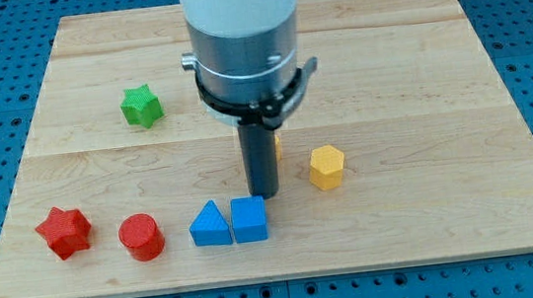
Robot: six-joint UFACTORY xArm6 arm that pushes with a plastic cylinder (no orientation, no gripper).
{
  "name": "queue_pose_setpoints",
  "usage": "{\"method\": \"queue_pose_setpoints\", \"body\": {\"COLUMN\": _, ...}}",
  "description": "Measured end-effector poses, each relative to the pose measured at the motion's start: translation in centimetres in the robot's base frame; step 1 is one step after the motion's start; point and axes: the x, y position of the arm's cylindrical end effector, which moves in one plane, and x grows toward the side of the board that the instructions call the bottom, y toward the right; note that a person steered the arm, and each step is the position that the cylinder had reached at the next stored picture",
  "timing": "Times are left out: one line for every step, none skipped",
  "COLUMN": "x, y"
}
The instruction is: Push the yellow heart to the top of the hexagon
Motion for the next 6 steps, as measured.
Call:
{"method": "queue_pose_setpoints", "body": {"x": -2.6, "y": 0.0}}
{"method": "queue_pose_setpoints", "body": {"x": -3.8, "y": 0.0}}
{"method": "queue_pose_setpoints", "body": {"x": -3.4, "y": -4.3}}
{"method": "queue_pose_setpoints", "body": {"x": -5.2, "y": -3.3}}
{"method": "queue_pose_setpoints", "body": {"x": -6.6, "y": -2.1}}
{"method": "queue_pose_setpoints", "body": {"x": -6.6, "y": -0.6}}
